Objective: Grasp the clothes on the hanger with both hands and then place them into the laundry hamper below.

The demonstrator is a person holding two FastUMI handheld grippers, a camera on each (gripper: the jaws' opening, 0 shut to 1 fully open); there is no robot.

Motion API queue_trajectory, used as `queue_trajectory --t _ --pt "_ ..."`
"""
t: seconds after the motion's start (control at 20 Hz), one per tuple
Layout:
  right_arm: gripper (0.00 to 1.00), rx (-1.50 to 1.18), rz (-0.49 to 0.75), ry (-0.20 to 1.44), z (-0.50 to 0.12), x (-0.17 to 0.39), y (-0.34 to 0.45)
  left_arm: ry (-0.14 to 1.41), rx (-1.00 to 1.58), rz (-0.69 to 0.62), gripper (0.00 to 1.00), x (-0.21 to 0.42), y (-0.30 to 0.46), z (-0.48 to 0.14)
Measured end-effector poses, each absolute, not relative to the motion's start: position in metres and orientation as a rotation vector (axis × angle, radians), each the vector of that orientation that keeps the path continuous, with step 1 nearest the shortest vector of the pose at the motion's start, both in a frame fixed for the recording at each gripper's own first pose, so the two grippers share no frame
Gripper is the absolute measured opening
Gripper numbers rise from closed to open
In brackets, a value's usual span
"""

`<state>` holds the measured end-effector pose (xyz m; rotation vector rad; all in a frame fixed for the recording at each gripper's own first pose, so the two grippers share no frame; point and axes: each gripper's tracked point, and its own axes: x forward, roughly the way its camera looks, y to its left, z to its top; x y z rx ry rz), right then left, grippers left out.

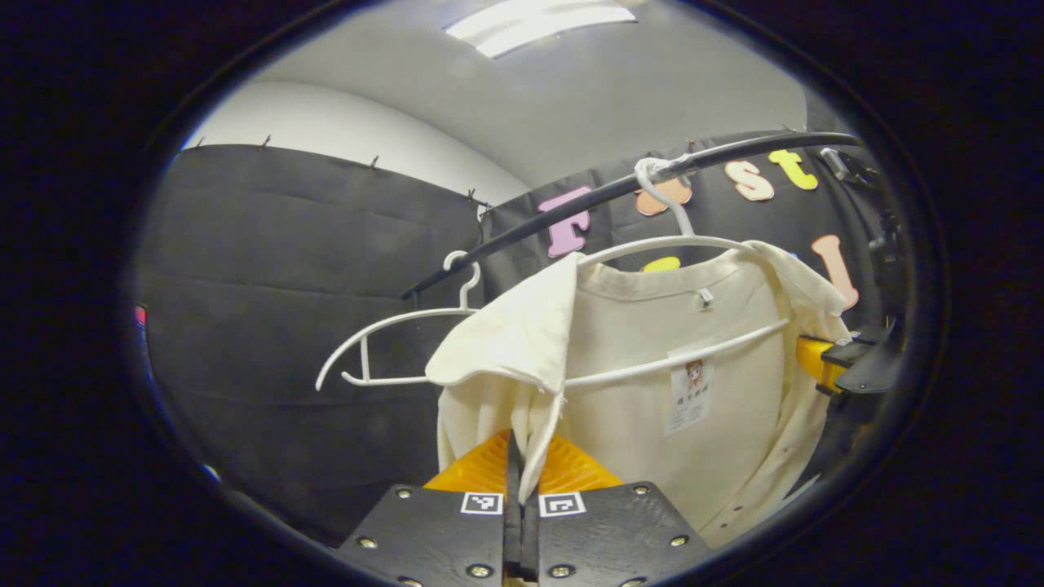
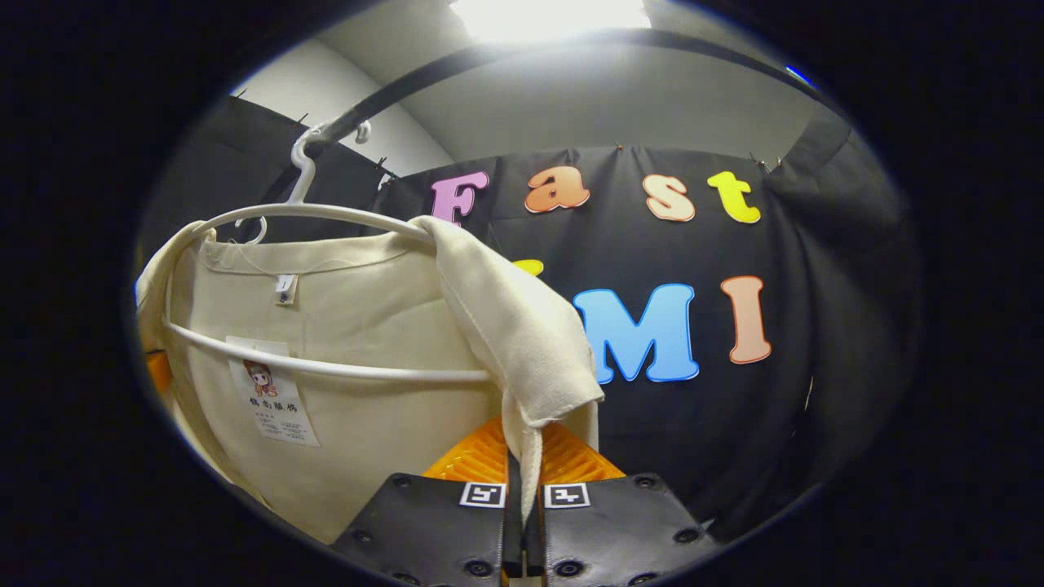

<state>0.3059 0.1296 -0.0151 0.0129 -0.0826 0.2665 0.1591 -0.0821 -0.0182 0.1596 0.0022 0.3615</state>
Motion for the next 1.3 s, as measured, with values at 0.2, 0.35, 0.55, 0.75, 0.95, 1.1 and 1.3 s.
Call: queue_trajectory --t 0.2,0.35,0.55,0.75,0.95,1.1,1.3 --pt "0.03 0.027 0.199 -0.151 0.005 0.308 0.106 -0.059 0.218 0.407 0.0 0.134 -0.066 0.015" --pt "0.03 0.015 0.165 -0.184 0.016 0.314 0.095 -0.087 0.221 0.429 0.01 0.13 -0.048 0.032" --pt "0.0 0.082 0.161 -0.221 0.033 0.327 0.089 -0.142 0.233 0.447 0.01 0.126 -0.031 0.057" --pt "0.03 0.196 0.213 -0.228 0.045 0.346 0.09 -0.181 0.24 0.433 0.01 0.13 -0.015 0.079" --pt "0.03 0.3 0.303 -0.189 0.046 0.37 0.103 -0.176 0.225 0.37 0.01 0.142 -0.002 0.089" --pt "0.01 0.38 0.383 -0.116 0.037 0.389 0.113 -0.154 0.179 0.33 0.0 0.155 0.009 0.082" --pt "0.0 0.421 0.42 -0.012 0.014 0.408 0.118 -0.115 0.132 0.288 0.0 0.186 0.012 0.063"
